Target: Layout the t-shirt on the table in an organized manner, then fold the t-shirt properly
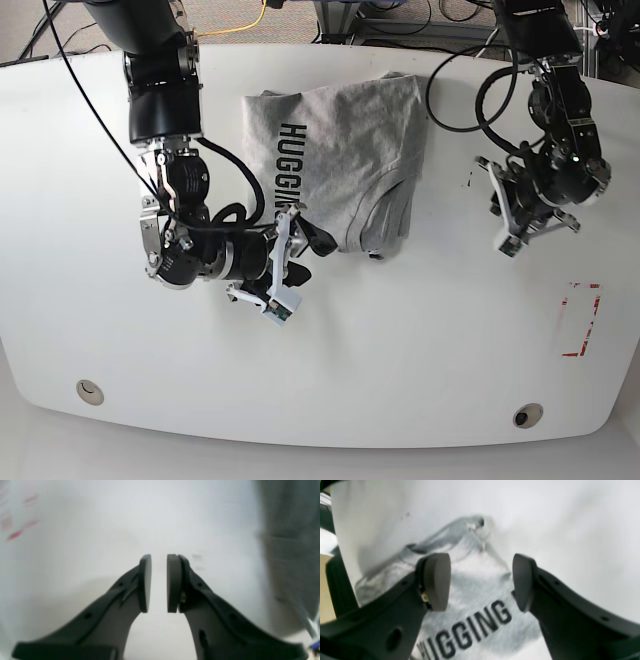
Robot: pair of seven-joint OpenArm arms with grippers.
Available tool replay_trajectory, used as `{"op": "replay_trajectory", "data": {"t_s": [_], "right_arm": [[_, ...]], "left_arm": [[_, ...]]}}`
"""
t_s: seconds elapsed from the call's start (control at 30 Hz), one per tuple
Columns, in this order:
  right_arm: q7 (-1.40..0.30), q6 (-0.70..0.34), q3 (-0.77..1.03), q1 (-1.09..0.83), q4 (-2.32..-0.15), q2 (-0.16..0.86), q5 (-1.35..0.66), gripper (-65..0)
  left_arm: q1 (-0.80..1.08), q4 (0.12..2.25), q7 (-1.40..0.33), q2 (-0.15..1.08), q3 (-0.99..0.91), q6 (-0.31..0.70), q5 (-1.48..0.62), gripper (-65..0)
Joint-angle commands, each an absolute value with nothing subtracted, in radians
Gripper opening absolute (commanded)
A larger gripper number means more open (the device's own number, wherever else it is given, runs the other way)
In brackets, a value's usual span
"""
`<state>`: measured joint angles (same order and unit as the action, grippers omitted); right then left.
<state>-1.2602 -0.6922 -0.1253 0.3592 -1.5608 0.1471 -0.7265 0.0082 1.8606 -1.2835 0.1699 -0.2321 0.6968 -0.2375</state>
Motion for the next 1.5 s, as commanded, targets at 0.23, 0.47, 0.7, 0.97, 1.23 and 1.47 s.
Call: {"op": "replay_trajectory", "data": {"t_s": [0.23, 0.47, 0.7, 0.97, 1.23, 1.47], "right_arm": [[-1.236, -0.698, -0.125, 0.223, -1.732, 0.288, -0.748, -28.5], [-1.236, -0.698, -0.125, 0.143, -1.796, 0.329, -0.748, -28.5], [-1.231, -0.698, -0.124, 0.102, -1.807, 0.335, -0.748, -28.5], [-1.231, -0.698, -0.039, 0.07, -1.808, 0.331, -0.75, -28.5], [-1.23, -0.698, -0.021, 0.073, -1.804, 0.305, -0.746, -28.5], [-1.15, -0.698, -0.008, 0.091, -1.801, 0.303, -0.745, -28.7]], "left_arm": [[0.073, 1.928, -1.283, 0.062, -0.081, 0.698, -0.239, -54.9], [0.082, 1.928, -1.28, -0.004, -0.005, 0.698, -0.232, -54.9], [0.054, 1.925, -1.271, -0.028, -0.007, 0.698, -0.229, -54.9], [0.028, 1.916, -1.23, -0.03, -0.008, 0.698, -0.236, -54.7], [0.064, 1.916, -1.231, -0.033, -0.004, 0.698, -0.271, -54.7], [0.133, 1.914, -1.231, -0.022, -0.004, 0.698, -0.389, -54.7]]}}
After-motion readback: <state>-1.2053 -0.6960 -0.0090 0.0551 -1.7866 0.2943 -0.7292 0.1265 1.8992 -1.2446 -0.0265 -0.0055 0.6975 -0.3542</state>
